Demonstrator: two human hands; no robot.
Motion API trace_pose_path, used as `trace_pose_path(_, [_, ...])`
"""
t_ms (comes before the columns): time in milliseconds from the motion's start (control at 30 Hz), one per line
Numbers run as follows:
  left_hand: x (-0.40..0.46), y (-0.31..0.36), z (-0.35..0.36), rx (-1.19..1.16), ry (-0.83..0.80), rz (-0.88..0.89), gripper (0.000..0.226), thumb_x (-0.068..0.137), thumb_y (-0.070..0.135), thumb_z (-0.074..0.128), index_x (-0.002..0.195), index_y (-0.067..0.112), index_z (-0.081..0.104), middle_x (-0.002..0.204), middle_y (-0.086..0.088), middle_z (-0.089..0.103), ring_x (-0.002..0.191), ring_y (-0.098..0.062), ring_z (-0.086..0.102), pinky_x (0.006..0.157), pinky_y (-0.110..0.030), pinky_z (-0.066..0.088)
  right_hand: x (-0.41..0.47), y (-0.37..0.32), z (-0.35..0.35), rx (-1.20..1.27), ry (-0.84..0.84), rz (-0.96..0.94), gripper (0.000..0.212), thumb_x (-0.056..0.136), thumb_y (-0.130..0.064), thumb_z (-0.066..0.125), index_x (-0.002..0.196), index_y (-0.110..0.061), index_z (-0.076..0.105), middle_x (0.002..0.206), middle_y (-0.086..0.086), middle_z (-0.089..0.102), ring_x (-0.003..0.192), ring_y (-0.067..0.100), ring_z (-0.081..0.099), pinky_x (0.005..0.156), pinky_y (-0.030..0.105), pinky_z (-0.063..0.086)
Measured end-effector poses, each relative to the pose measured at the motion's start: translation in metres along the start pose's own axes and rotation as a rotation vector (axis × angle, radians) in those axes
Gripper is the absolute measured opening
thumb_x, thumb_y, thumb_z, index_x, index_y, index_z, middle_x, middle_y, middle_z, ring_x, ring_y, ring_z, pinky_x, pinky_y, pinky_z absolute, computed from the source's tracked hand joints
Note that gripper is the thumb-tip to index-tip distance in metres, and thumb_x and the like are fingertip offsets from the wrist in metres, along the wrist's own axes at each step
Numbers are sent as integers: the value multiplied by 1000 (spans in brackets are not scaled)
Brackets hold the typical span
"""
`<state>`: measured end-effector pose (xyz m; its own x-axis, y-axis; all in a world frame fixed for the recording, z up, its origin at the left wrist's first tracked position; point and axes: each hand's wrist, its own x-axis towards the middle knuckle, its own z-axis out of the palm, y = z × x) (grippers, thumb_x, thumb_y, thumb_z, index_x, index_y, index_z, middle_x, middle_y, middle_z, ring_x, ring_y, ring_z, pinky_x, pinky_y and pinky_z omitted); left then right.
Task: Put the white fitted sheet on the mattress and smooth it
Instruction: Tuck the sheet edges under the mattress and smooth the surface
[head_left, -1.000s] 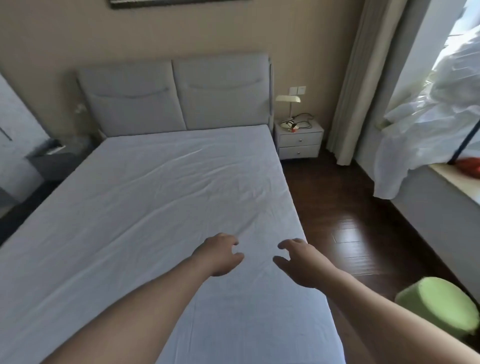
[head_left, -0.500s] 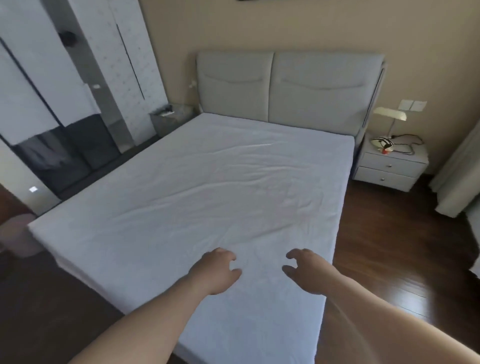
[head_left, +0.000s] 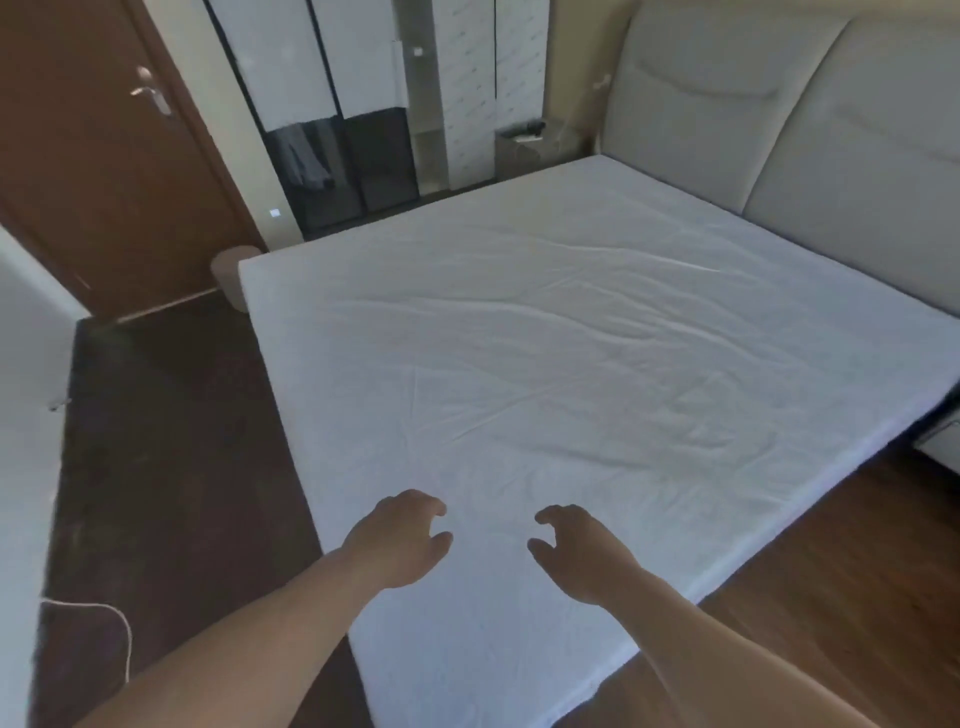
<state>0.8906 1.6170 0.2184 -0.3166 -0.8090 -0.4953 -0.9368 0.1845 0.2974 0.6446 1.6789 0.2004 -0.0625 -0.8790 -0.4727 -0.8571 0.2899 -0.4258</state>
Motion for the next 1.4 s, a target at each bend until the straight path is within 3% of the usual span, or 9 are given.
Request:
trace_pose_path(233, [3,73,81,-3,-57,-90,55,104,49,42,156,31,36,167,8,24,152,-20,23,121,-46,27,9,92,2,-67,-125,12,49,102,-46,46,149,-30,44,148,-6,48,128,17,52,102,35,49])
trace_pose_path(500, [37,24,229,-2,-131,-215,46,105,43,38,148,28,44,154,7,39,143,-21,34,113,-47,35,54,131,131,-291,-260,-99,55,103,-50,43,153,-28,37,153,-7,44,141,19,40,115,39,37])
trace_pose_path(633, [35,-28,315,27,-173,-178,53,106,39,39,157,33,26,171,5,2,157,-28,5,121,-62,18,78,141,220,-414,-255,-102,64,102,-57,38,158,-30,23,170,-4,9,157,24,6,123,56,18])
trace_pose_path(767, [36,-76,368,75,-198,-126,67,107,39,41,160,43,1,165,13,-30,156,-30,-17,119,-70,7,103,121,286,-427,-96,-83,73,100,-67,28,161,-38,0,169,-5,-20,156,28,-17,120,68,9])
trace_pose_path(900, [17,-102,407,109,-273,-123,68,105,45,41,161,39,2,169,13,-19,158,-27,-4,116,-73,15,107,110,347,-397,-95,-48,80,94,-77,22,159,-44,-11,167,-6,-28,155,31,-21,115,74,13])
trace_pose_path(1100, [-10,-122,433,170,-224,-61,71,102,44,47,160,36,5,170,12,-6,157,-27,6,117,-69,21,69,111,414,-517,-74,-101,90,88,-80,24,156,-40,-20,166,0,-28,152,39,-23,106,74,9])
trace_pose_path(1200, [-16,-118,423,208,-245,-52,59,102,38,45,156,32,20,168,7,13,148,-33,32,111,-60,36,69,112,413,-517,-102,-127,92,88,-82,23,155,-39,-24,165,1,-33,151,40,-25,108,75,8])
trace_pose_path(1300, [-10,-111,413,255,-212,-91,38,100,30,45,138,26,46,140,3,54,115,-28,62,92,-44,51,63,120,413,-545,-155,-178,95,89,-81,23,154,-36,-29,162,3,-39,150,41,-30,110,76,3])
trace_pose_path(1400, [-5,-100,405,207,-224,-186,28,102,29,42,127,20,53,110,-1,63,100,-26,63,77,-36,46,49,129,415,-576,-189,-253,96,91,-78,24,154,-31,-32,158,6,-45,147,41,-37,110,76,-3])
